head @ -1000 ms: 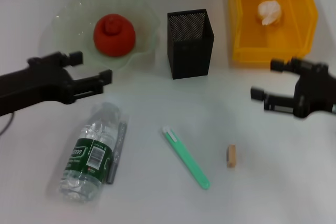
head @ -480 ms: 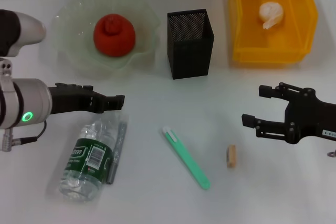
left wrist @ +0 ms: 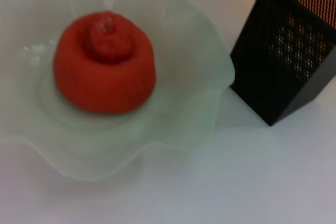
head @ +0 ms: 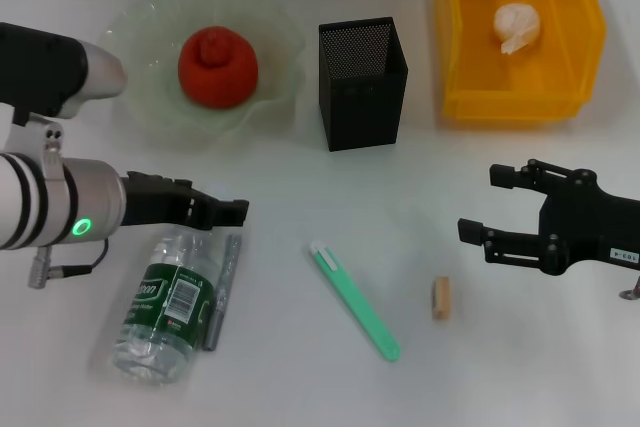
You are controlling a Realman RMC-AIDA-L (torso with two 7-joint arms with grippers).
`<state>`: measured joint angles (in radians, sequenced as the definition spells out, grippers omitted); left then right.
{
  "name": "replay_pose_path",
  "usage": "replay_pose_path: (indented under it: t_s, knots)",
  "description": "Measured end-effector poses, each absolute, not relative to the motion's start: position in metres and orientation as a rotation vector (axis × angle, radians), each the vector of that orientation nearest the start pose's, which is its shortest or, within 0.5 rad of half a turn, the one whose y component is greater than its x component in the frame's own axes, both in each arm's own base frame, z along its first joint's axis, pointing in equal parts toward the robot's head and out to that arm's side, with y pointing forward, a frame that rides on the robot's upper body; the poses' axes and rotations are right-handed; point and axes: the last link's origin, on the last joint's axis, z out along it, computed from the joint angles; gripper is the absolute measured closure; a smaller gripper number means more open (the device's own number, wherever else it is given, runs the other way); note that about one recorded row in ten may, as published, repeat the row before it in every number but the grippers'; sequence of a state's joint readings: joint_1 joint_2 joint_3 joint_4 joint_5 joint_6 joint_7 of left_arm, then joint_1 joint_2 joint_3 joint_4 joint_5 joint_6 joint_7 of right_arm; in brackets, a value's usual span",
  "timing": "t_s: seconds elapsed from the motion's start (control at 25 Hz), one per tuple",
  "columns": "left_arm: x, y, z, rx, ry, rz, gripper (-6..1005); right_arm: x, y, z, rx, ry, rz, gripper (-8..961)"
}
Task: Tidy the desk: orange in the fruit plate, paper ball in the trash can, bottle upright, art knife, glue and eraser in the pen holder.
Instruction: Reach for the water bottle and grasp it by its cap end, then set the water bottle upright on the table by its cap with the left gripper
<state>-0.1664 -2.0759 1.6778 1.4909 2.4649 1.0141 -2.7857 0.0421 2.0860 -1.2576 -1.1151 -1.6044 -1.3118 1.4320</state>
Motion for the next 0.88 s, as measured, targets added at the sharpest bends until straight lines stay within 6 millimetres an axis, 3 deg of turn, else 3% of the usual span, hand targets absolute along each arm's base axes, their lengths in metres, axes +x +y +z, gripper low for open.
replay_pose_path:
  t_s: [0.28, 0.48, 0.88]
  knots:
    - [-0.231, 0.314, -0.044, -2.333, -1.169, 0.085, 191, 0.282, 0.263, 0.002, -2.569, 0.59, 0.606, 127]
    - [-0.228, 0.316, -0.045, -2.356, -1.145, 0.104, 381, 0.283, 0.261, 0.001, -2.571, 0.602, 0.608, 127]
    - [-0.217, 0.316, -0.036, -2.392, -1.046, 0.131, 566, 0.283, 0.261, 0.001, -2.57, 0.611, 0.61, 127]
